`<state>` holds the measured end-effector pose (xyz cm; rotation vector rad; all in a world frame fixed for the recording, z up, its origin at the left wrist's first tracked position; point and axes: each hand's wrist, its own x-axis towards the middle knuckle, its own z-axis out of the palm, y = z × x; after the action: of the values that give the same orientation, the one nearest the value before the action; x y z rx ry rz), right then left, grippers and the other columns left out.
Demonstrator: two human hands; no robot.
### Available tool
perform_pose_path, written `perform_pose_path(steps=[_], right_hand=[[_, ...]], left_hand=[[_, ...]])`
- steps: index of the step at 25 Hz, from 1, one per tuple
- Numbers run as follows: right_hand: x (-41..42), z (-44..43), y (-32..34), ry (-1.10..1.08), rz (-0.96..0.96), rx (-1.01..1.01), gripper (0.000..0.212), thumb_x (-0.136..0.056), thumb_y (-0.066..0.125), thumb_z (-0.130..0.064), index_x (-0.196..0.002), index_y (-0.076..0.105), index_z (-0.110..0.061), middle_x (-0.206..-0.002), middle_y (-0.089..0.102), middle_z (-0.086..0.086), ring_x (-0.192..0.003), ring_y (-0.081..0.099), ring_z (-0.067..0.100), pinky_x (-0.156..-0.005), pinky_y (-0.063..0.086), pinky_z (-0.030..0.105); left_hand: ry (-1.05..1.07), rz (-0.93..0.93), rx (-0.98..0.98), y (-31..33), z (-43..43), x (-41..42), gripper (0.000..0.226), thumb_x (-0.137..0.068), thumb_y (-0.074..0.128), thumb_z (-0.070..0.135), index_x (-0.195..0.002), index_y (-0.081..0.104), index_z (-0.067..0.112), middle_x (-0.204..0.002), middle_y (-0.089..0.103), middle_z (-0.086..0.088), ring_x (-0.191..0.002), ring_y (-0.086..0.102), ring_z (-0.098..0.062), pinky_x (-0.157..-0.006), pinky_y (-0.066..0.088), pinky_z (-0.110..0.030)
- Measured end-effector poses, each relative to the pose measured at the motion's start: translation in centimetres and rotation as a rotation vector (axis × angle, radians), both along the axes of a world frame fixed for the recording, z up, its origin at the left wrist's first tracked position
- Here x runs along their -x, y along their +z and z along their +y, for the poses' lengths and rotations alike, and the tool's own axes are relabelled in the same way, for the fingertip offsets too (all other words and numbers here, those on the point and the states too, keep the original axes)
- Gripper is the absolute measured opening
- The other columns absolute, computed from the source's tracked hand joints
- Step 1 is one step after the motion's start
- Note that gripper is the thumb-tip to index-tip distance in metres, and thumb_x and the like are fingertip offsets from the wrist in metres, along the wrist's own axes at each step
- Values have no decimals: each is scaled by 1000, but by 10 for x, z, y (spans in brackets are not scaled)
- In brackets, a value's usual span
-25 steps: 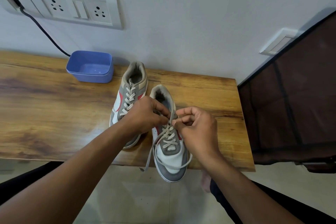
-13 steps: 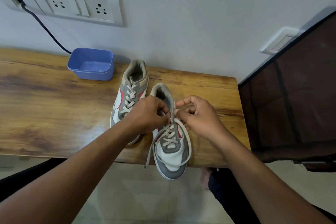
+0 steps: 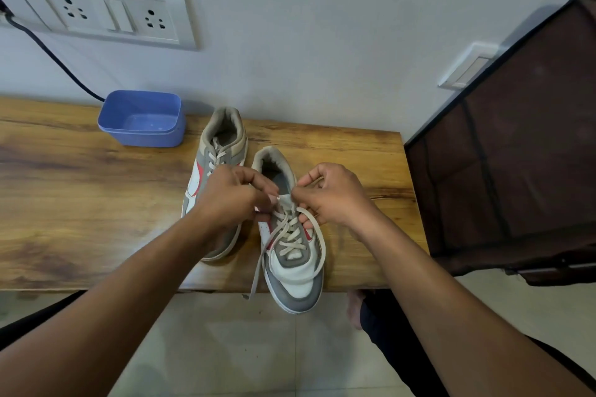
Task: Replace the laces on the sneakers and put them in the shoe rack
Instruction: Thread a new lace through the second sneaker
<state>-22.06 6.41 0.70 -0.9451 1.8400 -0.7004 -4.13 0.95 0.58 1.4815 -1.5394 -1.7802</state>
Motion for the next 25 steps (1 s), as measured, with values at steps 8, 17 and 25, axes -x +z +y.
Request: perform_pose_path(steps=[8,17,25], right_hand=[[-2,-5,-6,-14,25,-11,26,-83,88,-23,-95,66,-16,-80,77,7,-63,77,20,-65,67,45],[-1,-7,-14,21,120,32,27,-83,89,-25,-97,67,-18,-89,76,7,-69,78,22,-65,67,46],[-1,-6,-10,-24,56,26,26,-83,88,-17,-99,68,-13,-86,77,9,-66,78,19,-62,66,39]], left_hand=[[-98,5,-109,6,-5,-10,13,-96,52,-7,-104,63,-7,-94,72,-30,-78,72,-35,-72,64,-41],[-162,-31,116,3,-1,-4,14,-89,76,14,-102,72,13,-81,76,-11,-77,76,-30,-70,65,-42],[-72,-87,361,-4,5,-4,10,-89,75,6,-91,77,15,-76,77,-1,-71,75,-15,-68,64,-35]])
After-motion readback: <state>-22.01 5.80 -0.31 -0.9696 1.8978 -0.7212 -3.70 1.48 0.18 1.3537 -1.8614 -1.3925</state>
